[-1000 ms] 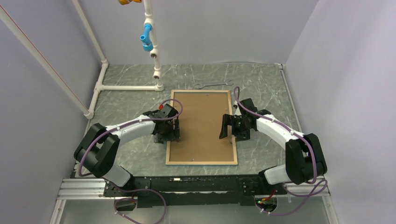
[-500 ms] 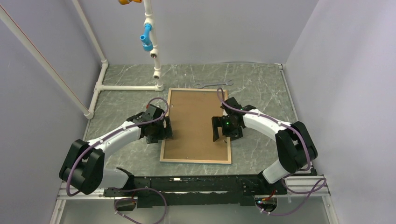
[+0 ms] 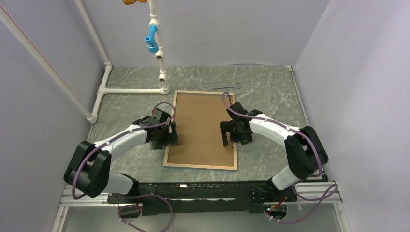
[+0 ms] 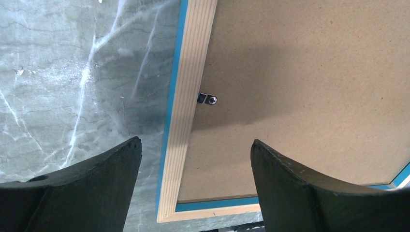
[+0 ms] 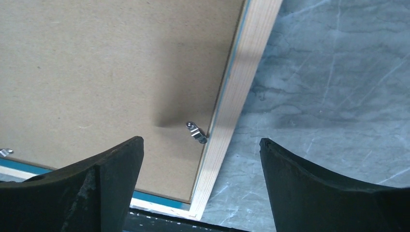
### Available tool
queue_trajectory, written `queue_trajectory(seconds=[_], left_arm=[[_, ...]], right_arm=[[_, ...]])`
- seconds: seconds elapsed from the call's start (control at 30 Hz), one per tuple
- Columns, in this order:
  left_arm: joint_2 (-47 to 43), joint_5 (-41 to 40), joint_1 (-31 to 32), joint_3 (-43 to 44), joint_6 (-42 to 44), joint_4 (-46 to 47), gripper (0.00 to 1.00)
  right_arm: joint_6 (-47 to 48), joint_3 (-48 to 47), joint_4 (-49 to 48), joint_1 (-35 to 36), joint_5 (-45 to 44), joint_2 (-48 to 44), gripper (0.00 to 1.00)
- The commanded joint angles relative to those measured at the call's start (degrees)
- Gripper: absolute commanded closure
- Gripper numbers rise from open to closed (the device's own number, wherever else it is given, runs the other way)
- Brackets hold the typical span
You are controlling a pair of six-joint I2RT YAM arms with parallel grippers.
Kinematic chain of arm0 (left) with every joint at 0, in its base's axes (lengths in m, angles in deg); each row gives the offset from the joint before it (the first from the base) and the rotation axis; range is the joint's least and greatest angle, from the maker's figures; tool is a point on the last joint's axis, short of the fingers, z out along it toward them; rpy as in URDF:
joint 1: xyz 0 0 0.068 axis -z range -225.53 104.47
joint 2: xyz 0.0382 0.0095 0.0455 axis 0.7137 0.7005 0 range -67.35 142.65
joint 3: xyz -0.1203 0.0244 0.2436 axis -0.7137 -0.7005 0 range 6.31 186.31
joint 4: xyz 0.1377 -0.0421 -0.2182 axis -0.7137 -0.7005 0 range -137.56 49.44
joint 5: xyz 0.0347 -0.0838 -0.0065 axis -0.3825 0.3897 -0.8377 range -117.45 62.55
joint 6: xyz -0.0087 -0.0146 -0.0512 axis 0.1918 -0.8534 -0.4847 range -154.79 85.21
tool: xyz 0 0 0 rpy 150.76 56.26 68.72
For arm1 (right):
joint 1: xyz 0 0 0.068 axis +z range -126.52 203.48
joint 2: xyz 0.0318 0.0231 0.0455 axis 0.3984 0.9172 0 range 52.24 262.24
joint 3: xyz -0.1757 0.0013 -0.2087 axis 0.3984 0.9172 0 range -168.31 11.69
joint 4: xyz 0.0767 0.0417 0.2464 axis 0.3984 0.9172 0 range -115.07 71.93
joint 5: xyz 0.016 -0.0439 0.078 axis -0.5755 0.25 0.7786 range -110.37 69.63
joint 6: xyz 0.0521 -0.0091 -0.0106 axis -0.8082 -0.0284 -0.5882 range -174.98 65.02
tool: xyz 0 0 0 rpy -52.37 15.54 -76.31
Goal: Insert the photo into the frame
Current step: Install the photo frame at the center of the board.
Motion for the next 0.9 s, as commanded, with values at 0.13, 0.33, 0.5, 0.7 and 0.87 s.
queue_trajectory(seconds=[0.13, 0.33, 0.5, 0.7, 0.87], left_arm=[[0.34, -1.02, -0.20, -0.06, 0.72, -0.74, 0.14], [0.60, -1.02, -0.15, -0.25, 0.66, -0.39, 0.15], [0.78, -1.02, -0.15, -0.33, 0.70, -0.37, 0.15], [1.45, -1.02, -0.27, -0.42, 0.42, -0.26, 0.15], [1.57, -1.02, -0.35, -0.76, 0.26, 0.31, 0.15]], right_arm=[[-0.38, 1.31, 1.16, 1.52, -4.52, 0.03, 0.21], [-0.48, 1.17, 0.86, 2.00, -6.67, 1.74, 0.33], [-0.42, 0.07, 1.89, 2.84, -8.59, 2.87, 0.41], [-0.33, -0.61, 2.85, 4.24, -11.05, 3.47, 0.64], [-0.18, -1.14, 3.51, 5.20, -13.03, 3.77, 0.83]])
